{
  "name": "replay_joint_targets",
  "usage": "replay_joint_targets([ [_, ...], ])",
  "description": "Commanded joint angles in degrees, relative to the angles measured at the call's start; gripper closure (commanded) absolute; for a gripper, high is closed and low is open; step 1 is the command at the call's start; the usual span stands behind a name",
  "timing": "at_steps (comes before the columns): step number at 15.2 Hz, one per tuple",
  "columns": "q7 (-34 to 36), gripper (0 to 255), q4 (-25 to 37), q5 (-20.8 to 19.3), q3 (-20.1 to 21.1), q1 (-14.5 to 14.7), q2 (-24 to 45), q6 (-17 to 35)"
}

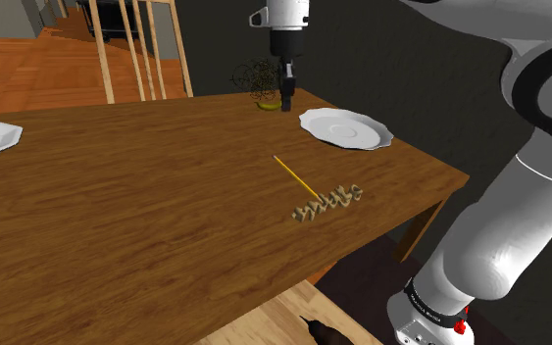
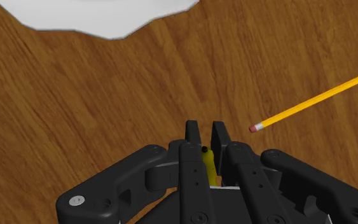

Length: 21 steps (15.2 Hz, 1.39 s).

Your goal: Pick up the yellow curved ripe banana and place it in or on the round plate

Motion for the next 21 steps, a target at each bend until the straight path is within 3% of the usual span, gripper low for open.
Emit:
replay_joint_targets([
  [1, -3.0, 255, -3.6, 0.0, -1.5, -1.4, -2.7, 0.9],
  [9, -14.2, 255, -11.9, -1.5, -7.9, -6.0, -10.1, 2.1],
  [19, -28.1, 255, -15.9, -5.2, -16.5, -11.4, -13.9, 3.2],
  [21, -28.0, 255, -17.9, -5.3, -16.5, -11.4, -14.4, 4.8],
])
